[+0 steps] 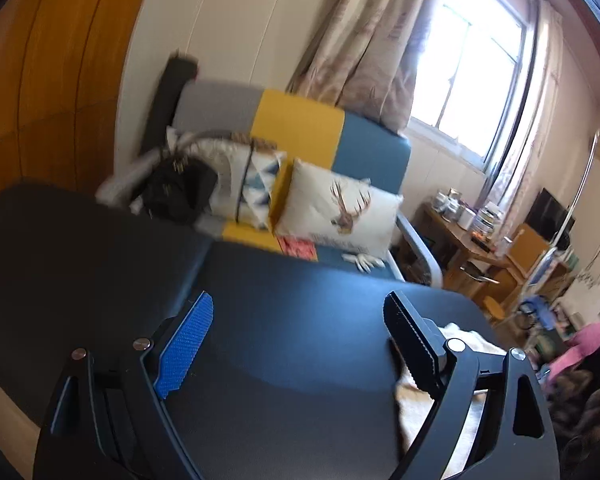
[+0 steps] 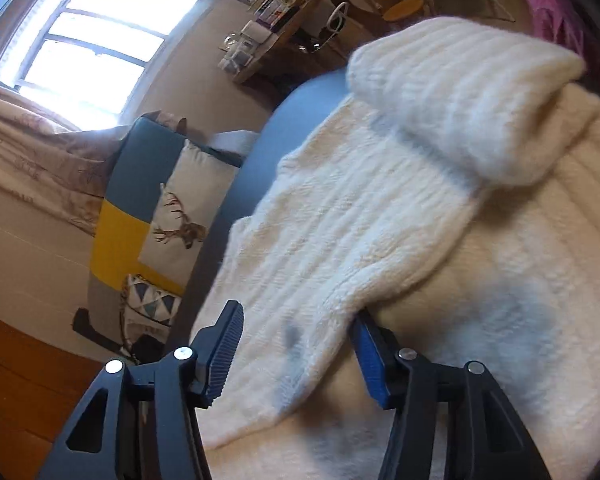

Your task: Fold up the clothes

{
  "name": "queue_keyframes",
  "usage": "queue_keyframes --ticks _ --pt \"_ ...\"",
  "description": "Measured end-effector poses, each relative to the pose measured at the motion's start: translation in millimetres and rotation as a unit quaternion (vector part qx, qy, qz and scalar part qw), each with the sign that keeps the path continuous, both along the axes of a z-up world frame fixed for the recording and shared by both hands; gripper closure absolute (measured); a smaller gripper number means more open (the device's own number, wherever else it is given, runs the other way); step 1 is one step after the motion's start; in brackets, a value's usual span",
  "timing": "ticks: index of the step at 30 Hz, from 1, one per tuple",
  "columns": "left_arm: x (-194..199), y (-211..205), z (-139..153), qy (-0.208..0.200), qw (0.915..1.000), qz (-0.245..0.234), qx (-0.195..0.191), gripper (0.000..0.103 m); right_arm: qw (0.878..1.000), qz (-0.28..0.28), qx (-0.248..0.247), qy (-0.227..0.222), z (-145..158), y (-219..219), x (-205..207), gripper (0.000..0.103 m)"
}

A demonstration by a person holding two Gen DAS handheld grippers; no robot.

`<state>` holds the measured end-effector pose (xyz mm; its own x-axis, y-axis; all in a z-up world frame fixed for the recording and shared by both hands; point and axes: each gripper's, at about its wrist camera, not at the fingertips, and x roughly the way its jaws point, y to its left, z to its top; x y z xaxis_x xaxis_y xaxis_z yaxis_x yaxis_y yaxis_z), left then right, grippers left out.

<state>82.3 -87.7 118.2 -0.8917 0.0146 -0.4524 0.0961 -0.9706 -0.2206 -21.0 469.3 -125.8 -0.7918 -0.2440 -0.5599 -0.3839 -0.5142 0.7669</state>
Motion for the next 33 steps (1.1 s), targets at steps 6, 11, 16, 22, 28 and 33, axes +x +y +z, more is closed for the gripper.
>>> queue_keyframes --ticks 6,11,16,22,28,33 --pt "-4.5 65.9 -12.8 -0.019 0.9921 -0.072 -0.101 0.013 0.986 0.159 -0.004 0.050 14.3 -76.8 -66.5 0.050" --pt "-2.6 86.3 -25.7 -0.021 0.9930 -0.087 -0.078 0.013 0.933 0.340 -0.006 0.118 47.2 -156.2 -59.9 0.049" --pt "12.7 83.5 -33.0 0.006 0.9945 -0.104 0.000 0.013 0.957 0.270 0.000 0.110 50.0 -127.0 -24.5 0.046" --pt "-12.2 49.1 -64.7 -0.086 0.9805 -0.111 0.137 0.013 0.992 0.107 -0.015 -0.059 -7.9 -83.2 -49.9 0.043" --pt "-19.3 33.7 -51.4 -0.070 0.9971 -0.029 0.000 0.013 0.957 0.247 -0.149 -0.011 -24.4 -175.8 -120.2 0.043" --pt "-36.2 -8.2 -55.7 -0.101 0.9920 -0.008 0.075 0.013 0.875 0.475 -0.089 0.043 31.5 -307.0 -111.2 0.043"
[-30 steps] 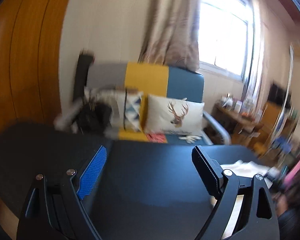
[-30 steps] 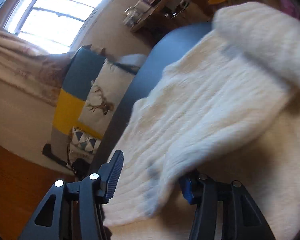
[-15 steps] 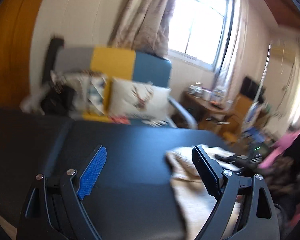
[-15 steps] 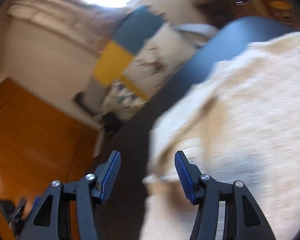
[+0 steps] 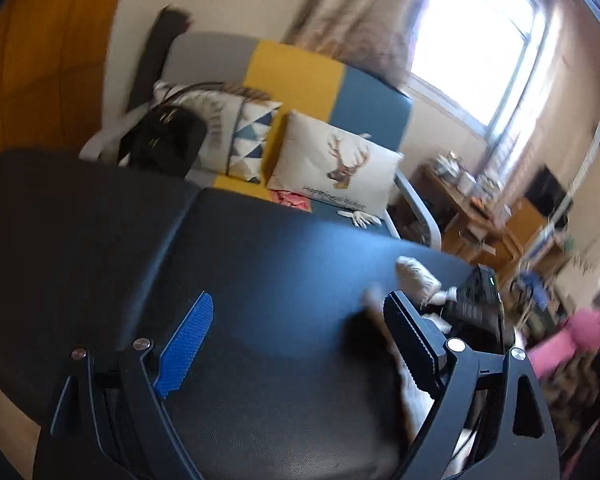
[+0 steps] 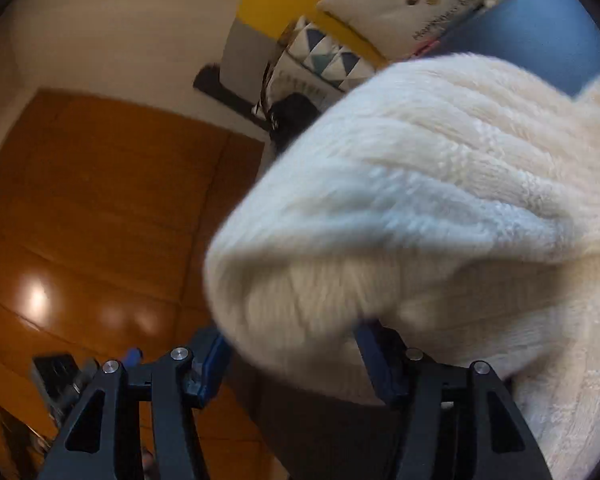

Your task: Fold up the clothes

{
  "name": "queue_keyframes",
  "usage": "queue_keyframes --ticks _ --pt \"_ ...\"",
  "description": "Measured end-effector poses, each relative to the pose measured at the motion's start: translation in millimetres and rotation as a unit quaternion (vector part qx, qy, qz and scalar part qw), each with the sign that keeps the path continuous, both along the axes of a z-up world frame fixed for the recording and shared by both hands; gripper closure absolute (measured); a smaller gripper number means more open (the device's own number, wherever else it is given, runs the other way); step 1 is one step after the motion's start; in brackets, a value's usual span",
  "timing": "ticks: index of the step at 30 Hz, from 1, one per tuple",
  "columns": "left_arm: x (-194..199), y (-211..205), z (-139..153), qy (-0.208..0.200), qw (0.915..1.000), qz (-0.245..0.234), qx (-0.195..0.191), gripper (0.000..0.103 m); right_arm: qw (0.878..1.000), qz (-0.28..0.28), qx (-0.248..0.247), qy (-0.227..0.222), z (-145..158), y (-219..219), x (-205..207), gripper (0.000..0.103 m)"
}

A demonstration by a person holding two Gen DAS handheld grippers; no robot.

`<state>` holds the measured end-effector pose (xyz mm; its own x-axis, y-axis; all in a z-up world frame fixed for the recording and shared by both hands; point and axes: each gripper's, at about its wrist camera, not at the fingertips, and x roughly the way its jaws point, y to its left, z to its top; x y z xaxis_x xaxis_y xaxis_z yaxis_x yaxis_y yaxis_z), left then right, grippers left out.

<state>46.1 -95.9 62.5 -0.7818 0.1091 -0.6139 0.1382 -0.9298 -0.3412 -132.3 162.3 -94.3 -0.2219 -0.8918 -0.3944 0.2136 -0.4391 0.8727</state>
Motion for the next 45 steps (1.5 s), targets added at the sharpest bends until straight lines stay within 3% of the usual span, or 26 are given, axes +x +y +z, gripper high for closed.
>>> queue_keyframes --ticks 2,4,6,7,8,11,13,15,17,19,20,24,26,28,29,30,31,32,33,35,36,38,40,44,45 --pt "6.5 -17.3 -0.1 0.020 0.9992 0.018 0.031 0.013 0.999 0.020 0.040 0.031 16.6 -14.5 20.0 0.043" --pt "9.8 -32.4 -5.4 0.040 0.9951 0.019 0.088 0.013 0.991 -0.003 0.109 0.077 30.6 -0.2 46.4 0.043" --pt "5.7 -42.1 -16.4 0.033 0.9876 0.003 0.153 0.013 0.964 -0.038 0.235 0.119 38.0 17.1 75.1 0.042" --pt "-1.5 -41.1 -22.1 0.001 0.9892 -0.004 0.147 0.013 0.942 -0.055 0.300 0.138 40.7 24.8 89.7 0.042" --pt "-7.3 -37.7 -24.7 -0.018 0.9928 -0.008 0.118 0.013 0.933 -0.067 0.327 0.133 39.4 37.1 96.9 0.042" --pt "-15.5 -22.4 -26.3 -0.019 0.9981 -0.003 0.059 0.013 0.906 -0.111 0.391 0.117 35.8 74.3 108.6 0.042" --pt "-26.1 -1.1 -20.5 -0.015 0.9998 -0.012 0.008 0.013 0.880 -0.130 0.441 0.116 38.1 85.6 109.3 0.042" --pt "-36.6 28.7 -15.9 -0.011 0.9982 -0.038 -0.046 0.013 0.841 -0.139 0.511 0.110 53.3 91.8 85.5 0.042" --pt "-50.6 70.6 -21.6 -0.013 0.9890 -0.072 -0.129 0.013 0.825 -0.134 0.538 0.108 51.9 96.9 72.2 0.042" --pt "-65.9 102.2 -39.5 -0.028 0.9781 -0.107 -0.176 0.013 0.840 -0.122 0.519 0.102 52.1 112.2 69.6 0.042" --pt "-72.3 112.5 -49.2 -0.037 0.9740 -0.120 -0.189 0.013 0.841 -0.113 0.519 0.103 52.9 113.1 69.4 0.042" --pt "-90.6 109.1 -78.7 -0.077 0.9758 -0.124 -0.163 0.013 0.840 -0.085 0.525 0.109 43.2 109.6 70.0 0.042" --pt "-99.6 102.9 -89.0 -0.095 0.9776 -0.117 -0.147 0.013 0.848 -0.083 0.514 0.103 34.9 107.6 75.2 0.042" --pt "-98.8 95.9 -90.3 -0.099 0.9789 -0.115 -0.137 0.013 0.864 -0.094 0.484 0.100 21.8 108.6 73.7 0.042" --pt "-95.1 94.3 -87.8 -0.096 0.9794 -0.119 -0.132 0.013 0.885 -0.106 0.443 0.093 21.3 112.6 75.2 0.042" --pt "-89.6 92.5 -84.2 -0.092 0.9807 -0.126 -0.118 0.013 0.923 -0.120 0.357 0.074 22.5 122.5 77.7 0.042" --pt "-83.7 90.5 -81.0 -0.087 0.9826 -0.129 -0.101 0.013 0.962 -0.130 0.237 0.049 19.9 133.9 76.4 0.042" --pt "-79.8 90.3 -79.4 -0.082 0.9843 -0.128 -0.090 0.013 0.981 -0.130 0.143 0.024 14.4 139.5 71.3 0.042" --pt "-75.2 90.0 -78.1 -0.078 0.9855 -0.127 -0.080 0.013 0.990 -0.129 0.050 0.000 8.6 144.6 65.9 0.041" --pt "-64.3 89.0 -76.4 -0.072 0.9873 -0.125 -0.068 0.013 0.986 -0.113 -0.089 -0.082 -15.9 136.0 49.8 0.040" --pt "-58.8 88.5 -75.6 -0.069 0.9881 -0.123 -0.062 0.013 0.984 -0.121 -0.091 -0.097 -23.4 127.4 43.4 0.040" --pt "-48.6 83.9 -76.7 -0.068 0.9891 -0.123 -0.046 0.013 0.979 -0.140 -0.083 -0.125 -37.7 109.4 30.8 0.040" --pt "-42.4 78.5 -78.9 -0.070 0.9894 -0.121 -0.040 0.013 0.973 -0.156 -0.045 -0.163 -50.6 88.2 22.2 0.040" --pt "-31.8 61.4 -84.6 -0.073 0.9903 -0.115 -0.026 0.013 0.969 -0.190 0.042 -0.152 -46.4 60.4 7.7 0.041" --pt "-30.6 56.5 -85.8 -0.074 0.9907 -0.112 -0.019 0.013 0.968 -0.200 0.042 -0.145 -43.5 55.5 5.8 0.041"
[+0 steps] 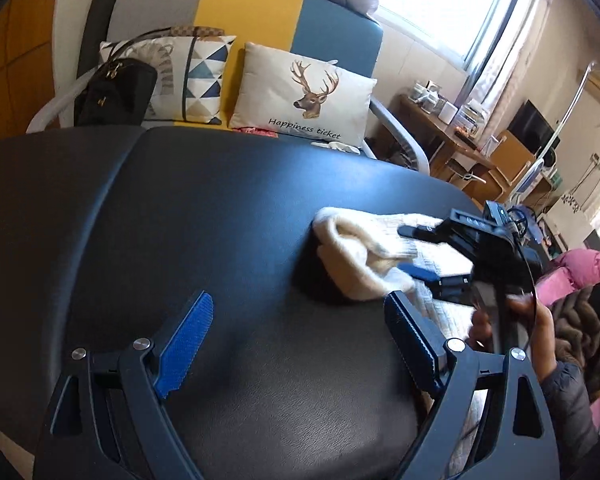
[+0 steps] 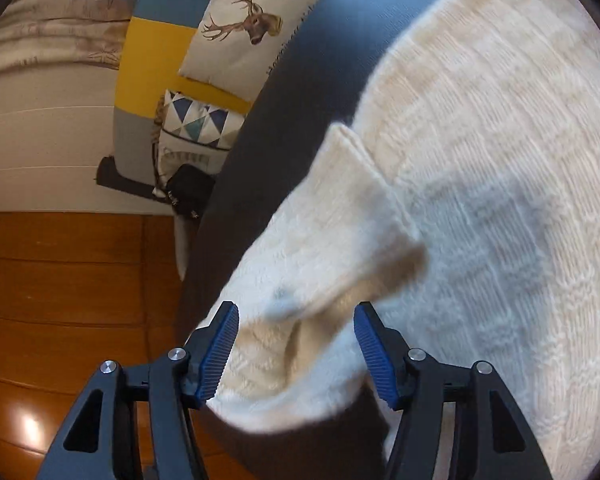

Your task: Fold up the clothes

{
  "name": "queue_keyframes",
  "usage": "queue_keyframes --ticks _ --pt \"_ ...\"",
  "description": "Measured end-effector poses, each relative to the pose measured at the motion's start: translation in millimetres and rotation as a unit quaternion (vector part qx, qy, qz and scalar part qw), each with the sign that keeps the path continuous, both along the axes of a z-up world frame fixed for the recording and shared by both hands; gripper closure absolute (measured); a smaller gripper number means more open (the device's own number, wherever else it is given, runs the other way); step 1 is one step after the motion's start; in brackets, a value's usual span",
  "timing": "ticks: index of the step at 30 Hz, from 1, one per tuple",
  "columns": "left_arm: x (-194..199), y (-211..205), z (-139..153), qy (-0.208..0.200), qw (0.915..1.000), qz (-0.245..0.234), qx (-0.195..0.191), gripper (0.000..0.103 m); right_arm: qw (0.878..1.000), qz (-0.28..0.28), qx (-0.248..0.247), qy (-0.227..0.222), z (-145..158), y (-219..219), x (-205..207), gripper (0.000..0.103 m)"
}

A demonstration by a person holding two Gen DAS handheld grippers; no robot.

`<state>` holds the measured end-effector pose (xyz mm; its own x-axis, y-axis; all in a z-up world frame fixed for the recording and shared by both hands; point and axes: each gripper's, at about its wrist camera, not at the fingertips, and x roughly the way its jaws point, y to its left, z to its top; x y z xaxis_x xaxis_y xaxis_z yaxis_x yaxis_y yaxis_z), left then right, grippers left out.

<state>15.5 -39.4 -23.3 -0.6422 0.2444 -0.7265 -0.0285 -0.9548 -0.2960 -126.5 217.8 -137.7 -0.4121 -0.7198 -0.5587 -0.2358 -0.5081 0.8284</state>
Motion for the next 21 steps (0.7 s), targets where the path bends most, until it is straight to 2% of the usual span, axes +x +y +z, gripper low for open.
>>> queue_keyframes --ticks 3,4,6,7,10,12,14,16,17,18,19,21 --pt "3.0 -16.9 -3.1 -0.001 0.9995 0.013 0.029 0.013 1.000 0.023 -0.013 -0.016 -2.4 -23.6 -9.1 0.042" --pt "3.6 -21.9 -3.2 -0.001 0.9992 0.019 0.036 0.013 1.000 0.017 -0.010 -0.013 -3.0 -28.6 -9.4 0.045" --pt "6.0 -31.7 -2.9 0.002 0.9982 0.029 0.052 0.013 1.000 -0.017 0.002 -0.001 -3.9 -30.4 -7.9 0.072" --pt "7.7 -34.2 -2.2 0.004 0.9979 0.031 0.056 0.013 1.000 -0.021 0.008 -0.004 -5.4 -33.0 -9.0 0.096" --pt "13.5 -39.6 -1.3 0.007 0.9979 0.036 0.053 0.013 0.999 -0.022 0.030 0.015 2.3 -38.9 -15.7 0.097" --pt "18.9 -43.2 -0.2 0.013 0.9982 0.041 0.043 0.013 0.997 -0.021 0.048 0.057 27.6 -45.1 -23.2 0.098" --pt "24.1 -47.1 2.2 0.021 0.9982 0.047 0.032 0.013 0.990 0.007 0.070 0.118 63.4 -60.7 -38.5 0.098" --pt "29.8 -54.8 5.9 0.031 0.9971 0.062 0.032 0.013 0.975 0.074 0.095 0.189 105.6 -100.2 -45.1 0.098" --pt "33.1 -60.5 8.2 0.036 0.9960 0.072 0.037 0.013 0.961 0.114 0.114 0.223 124.1 -124.1 -43.0 0.098" --pt "35.9 -67.3 9.9 0.040 0.9947 0.083 0.045 0.013 0.947 0.178 0.107 0.244 135.0 -153.9 -44.0 0.098" --pt "38.0 -73.4 10.9 0.041 0.9936 0.093 0.049 0.013 0.935 0.233 0.094 0.252 138.7 -183.0 -42.5 0.097" --pt "43.1 -84.6 12.8 0.042 0.9916 0.112 0.049 0.013 0.907 0.306 0.119 0.264 138.7 -230.1 -31.1 0.084"
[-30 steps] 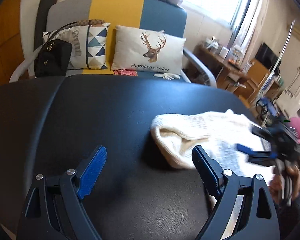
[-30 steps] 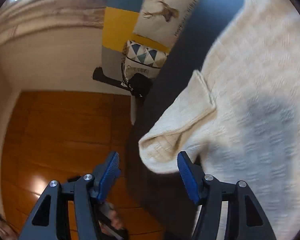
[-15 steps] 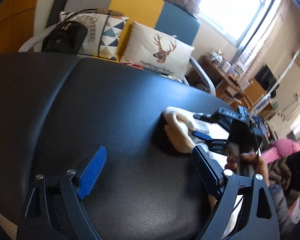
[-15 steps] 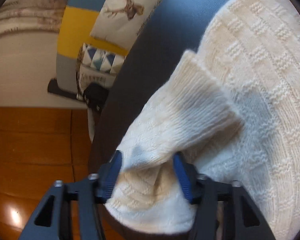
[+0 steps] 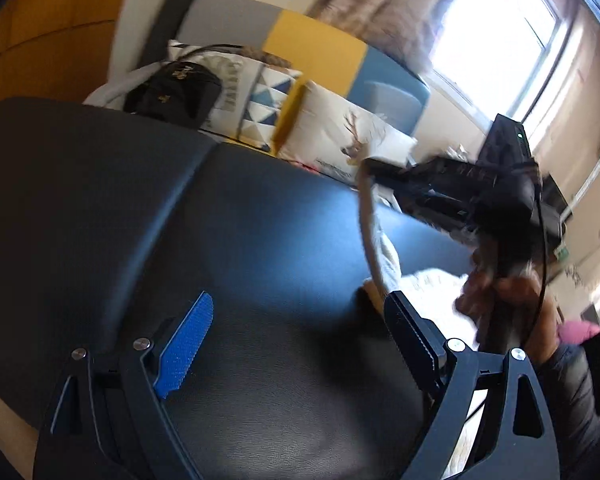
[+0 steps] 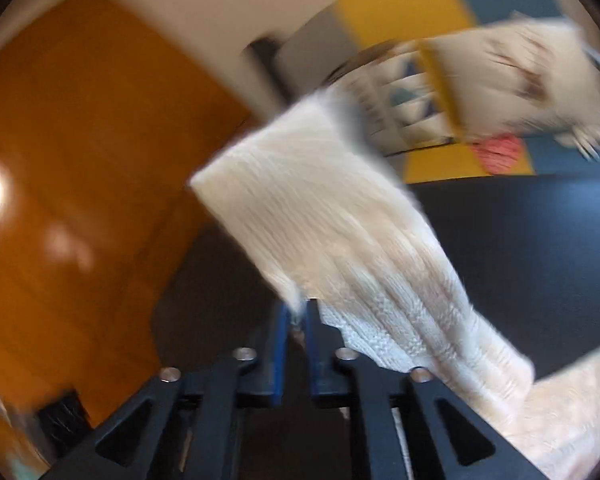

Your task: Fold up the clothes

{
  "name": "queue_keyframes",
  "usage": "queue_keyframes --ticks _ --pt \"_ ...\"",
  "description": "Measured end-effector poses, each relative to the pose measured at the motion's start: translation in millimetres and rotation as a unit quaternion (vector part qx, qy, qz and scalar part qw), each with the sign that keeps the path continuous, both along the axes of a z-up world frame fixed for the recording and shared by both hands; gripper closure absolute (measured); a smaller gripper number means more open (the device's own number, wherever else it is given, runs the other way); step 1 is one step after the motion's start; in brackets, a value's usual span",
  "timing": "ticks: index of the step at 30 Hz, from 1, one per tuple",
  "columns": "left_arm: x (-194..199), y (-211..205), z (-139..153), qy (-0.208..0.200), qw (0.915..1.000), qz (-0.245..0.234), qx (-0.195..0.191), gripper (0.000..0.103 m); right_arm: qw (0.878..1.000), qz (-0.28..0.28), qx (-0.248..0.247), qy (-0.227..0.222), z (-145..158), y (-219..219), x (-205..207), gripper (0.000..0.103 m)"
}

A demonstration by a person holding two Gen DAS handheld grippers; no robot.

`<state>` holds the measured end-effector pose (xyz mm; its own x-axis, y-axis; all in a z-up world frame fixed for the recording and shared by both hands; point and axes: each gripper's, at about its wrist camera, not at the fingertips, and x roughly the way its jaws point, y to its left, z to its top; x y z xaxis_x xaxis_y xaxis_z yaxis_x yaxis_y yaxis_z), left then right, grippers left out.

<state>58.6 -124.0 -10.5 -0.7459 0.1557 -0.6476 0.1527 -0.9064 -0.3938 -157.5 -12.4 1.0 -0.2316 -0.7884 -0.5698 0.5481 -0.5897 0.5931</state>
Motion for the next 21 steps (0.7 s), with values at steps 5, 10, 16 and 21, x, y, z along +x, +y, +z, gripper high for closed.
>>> queue_keyframes --ticks 5,10,16,21 --pt "2.5 -9.1 2.3 -0.007 0.9990 0.003 -0.045 0.013 0.999 -0.032 -0.007 0.006 -5.2 11.2 22.6 0.082" --pt "-29.8 13.1 3.4 0.006 0.9928 -0.060 -0.103 0.013 0.990 -0.136 0.025 -0.035 -27.9 102.4 48.3 0.077" --pt "-82.7 69.1 -15.8 -0.005 0.9577 -0.215 -0.191 0.013 0.965 -0.235 0.096 -0.066 -61.4 205.3 97.9 0.077" --pt "-107.4 90.0 -32.2 -0.036 0.9486 -0.222 -0.223 0.013 0.947 -0.286 0.122 -0.085 -78.2 267.6 134.5 0.077"
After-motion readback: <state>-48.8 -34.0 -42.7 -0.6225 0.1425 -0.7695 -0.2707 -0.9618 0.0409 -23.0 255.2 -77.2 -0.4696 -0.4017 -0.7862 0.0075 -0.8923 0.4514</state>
